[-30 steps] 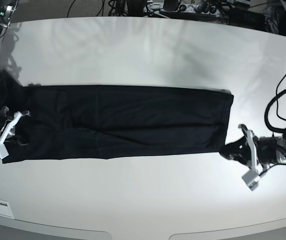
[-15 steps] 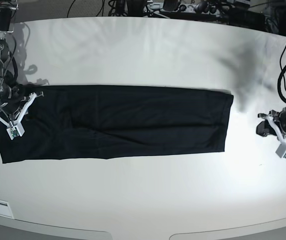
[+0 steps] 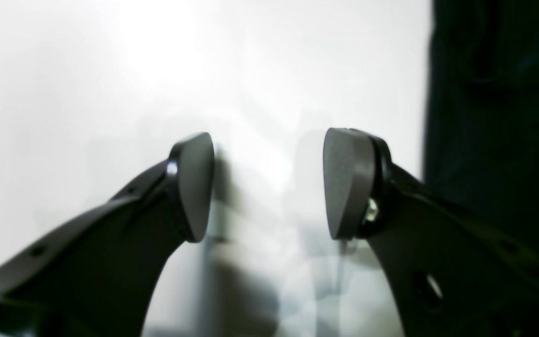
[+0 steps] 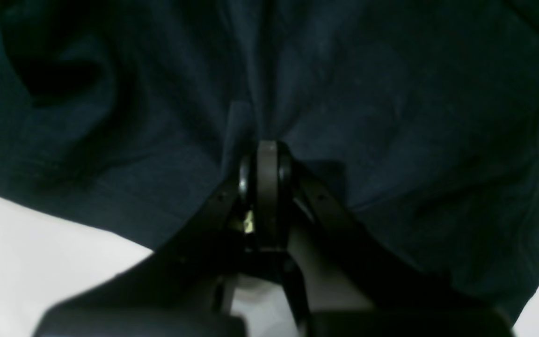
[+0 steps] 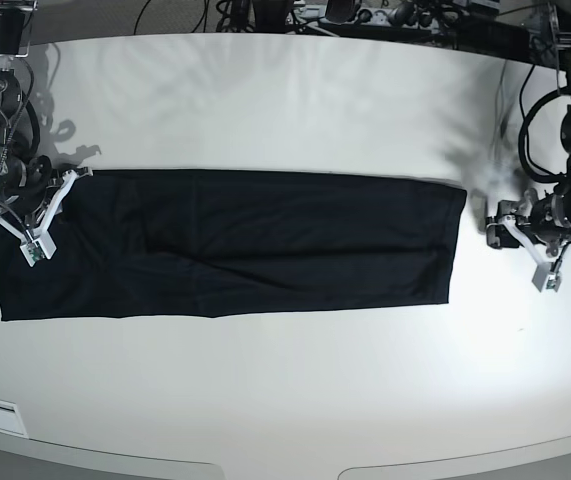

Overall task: Fold the T-shirt properly
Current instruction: 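Grasp the strip's end with the left gripper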

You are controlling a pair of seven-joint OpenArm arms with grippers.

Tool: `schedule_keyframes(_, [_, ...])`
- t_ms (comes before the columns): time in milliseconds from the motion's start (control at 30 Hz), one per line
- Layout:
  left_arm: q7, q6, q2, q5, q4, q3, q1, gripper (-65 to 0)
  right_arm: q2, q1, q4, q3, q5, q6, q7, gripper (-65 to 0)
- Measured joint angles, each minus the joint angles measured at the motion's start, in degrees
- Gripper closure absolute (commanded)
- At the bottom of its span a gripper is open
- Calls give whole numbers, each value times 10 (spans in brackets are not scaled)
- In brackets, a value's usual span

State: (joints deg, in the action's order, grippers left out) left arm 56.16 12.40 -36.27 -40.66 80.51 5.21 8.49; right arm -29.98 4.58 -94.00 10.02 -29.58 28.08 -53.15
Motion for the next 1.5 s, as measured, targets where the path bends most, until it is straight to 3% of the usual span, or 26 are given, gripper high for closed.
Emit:
schedule_keyframes(300, [-16, -12, 61, -15, -57, 5, 50, -377, 0, 0, 0, 0, 0, 5, 0, 0])
schedule_keyframes(433, [-1, 24, 79, -74, -122, 8, 84, -377, 0, 0, 0, 0, 0, 10, 0, 0])
schedule_keyframes(567, [23, 65, 82, -139, -157, 9, 95, -377, 0, 0, 0, 0, 0, 10, 0, 0])
schedule_keyframes(1000, [40, 70, 69, -140, -158, 5, 105, -377, -3, -2, 0, 0, 0, 11, 0, 0])
schedule_keyframes(1167, [64, 88, 53, -154, -161, 5, 114, -377, -3, -6, 0, 0, 0, 18, 0, 0])
schedule_keyframes(1500, [113, 108, 49, -218, -164, 77, 104, -377, -3, -5, 0, 0, 0, 18, 0, 0])
